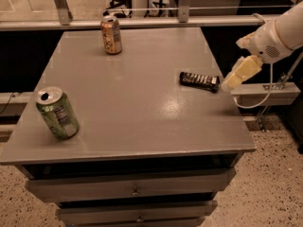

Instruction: Move rxbar chocolate near green can

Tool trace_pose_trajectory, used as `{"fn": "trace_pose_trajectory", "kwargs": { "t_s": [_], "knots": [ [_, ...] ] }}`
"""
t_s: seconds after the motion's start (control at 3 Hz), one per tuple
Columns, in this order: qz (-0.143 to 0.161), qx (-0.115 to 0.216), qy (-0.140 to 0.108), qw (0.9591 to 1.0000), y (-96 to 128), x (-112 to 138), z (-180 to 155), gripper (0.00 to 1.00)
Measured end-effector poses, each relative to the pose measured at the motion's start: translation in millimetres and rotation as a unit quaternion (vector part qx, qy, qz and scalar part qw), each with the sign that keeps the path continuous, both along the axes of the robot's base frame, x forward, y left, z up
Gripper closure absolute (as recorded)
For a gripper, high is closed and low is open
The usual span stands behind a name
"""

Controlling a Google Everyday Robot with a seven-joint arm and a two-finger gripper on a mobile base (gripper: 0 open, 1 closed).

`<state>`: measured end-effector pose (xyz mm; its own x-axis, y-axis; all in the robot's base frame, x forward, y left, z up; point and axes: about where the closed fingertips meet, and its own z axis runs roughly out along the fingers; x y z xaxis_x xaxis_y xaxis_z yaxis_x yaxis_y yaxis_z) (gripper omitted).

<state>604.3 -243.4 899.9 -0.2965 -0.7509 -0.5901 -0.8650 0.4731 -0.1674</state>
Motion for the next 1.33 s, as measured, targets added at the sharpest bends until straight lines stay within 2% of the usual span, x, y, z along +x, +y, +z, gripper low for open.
{"fn": "trace_pose_trajectory", "kwargs": {
  "t_s": [0.33, 1.0, 1.33],
  "knots": [
    [-0.003, 0.038, -0.002, 0.9993, 10, 24, -20, 0.0],
    [-0.017, 0.07, 0.01, 0.9973, 10, 47, -58, 0.0],
    [-0.024, 0.081, 0.018, 0.9963, 11, 53, -67, 0.19]
  ]
}}
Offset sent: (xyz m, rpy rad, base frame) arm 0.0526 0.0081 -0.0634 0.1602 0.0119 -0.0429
